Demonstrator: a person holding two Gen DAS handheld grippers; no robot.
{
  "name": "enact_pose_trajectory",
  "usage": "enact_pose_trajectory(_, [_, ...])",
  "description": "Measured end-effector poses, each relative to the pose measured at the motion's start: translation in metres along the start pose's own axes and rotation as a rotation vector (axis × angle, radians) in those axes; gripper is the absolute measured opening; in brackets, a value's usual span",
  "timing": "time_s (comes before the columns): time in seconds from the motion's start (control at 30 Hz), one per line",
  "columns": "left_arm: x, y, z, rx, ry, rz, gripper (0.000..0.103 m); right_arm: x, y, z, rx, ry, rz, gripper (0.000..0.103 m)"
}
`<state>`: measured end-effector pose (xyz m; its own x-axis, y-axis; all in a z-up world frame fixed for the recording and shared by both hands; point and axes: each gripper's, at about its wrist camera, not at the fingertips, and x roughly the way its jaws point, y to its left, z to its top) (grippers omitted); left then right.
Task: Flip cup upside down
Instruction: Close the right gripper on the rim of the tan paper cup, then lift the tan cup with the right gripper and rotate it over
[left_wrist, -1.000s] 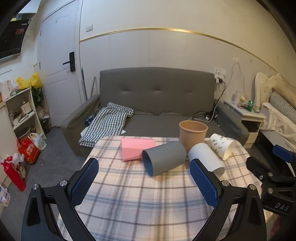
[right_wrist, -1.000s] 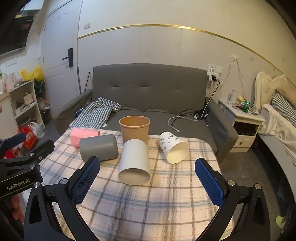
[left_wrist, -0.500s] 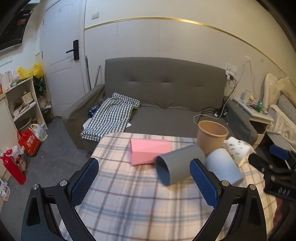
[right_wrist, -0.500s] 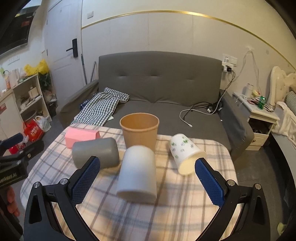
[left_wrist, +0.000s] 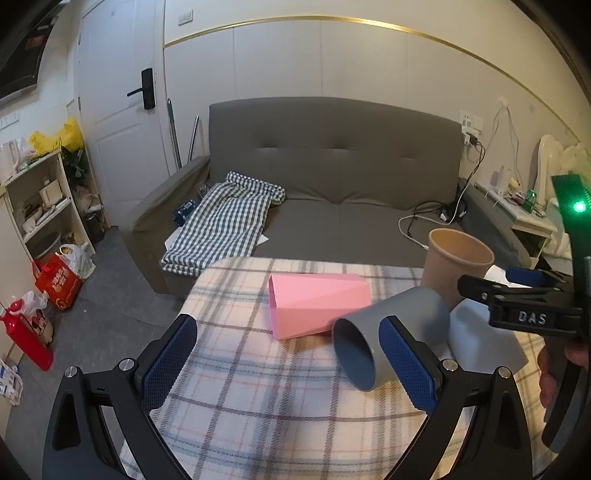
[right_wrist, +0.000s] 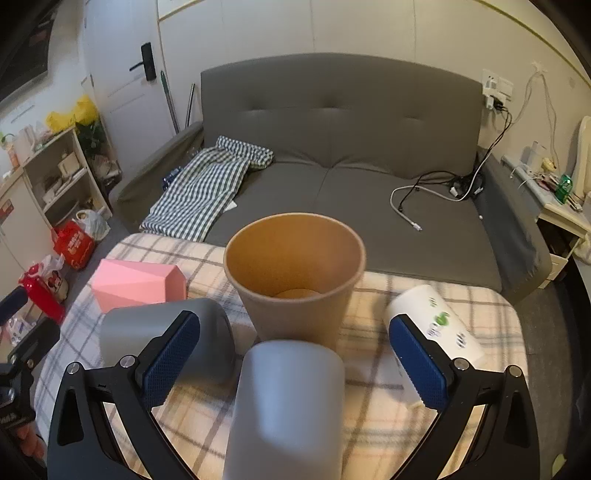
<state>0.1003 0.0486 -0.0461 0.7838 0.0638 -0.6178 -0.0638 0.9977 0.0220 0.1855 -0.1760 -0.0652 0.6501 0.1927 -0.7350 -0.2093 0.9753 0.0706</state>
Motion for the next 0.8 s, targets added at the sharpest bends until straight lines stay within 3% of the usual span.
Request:
enact_pose_trajectory(0.17, [0.005, 0.004, -0.001, -0.009, 0.004, 0.007, 0.102, 0.023, 0.002, 0.007, -0.002, 0.019, -0.007, 0.103])
enact_pose_trajectory(0.4, [0.012, 0.006, -0.004, -0.034, 0.023, -0.002, 0.102, 0.033, 0.001, 0.016, -0.002, 0.058, 0.0, 0.09])
enact_pose_trajectory(0.5, [0.011, 0.005, -0.003, -0.028, 0.018, -0.001, 0.102, 0.034, -0.001, 0.015, 0.001, 0.079, 0.01, 0.079])
enact_pose_trajectory(0.63, [0.008, 0.006, -0.003, -0.024, 0.018, 0.004, 0.102, 0.022, 0.0, 0.014, 0.009, 0.041, 0.016, 0.077])
enact_pose_trajectory(0.8, [-0.005, 0.01, 0.004, -0.056, 0.006, -0.002, 0.102, -0.023, 0.005, 0.029, -0.007, -0.061, 0.012, 0.077])
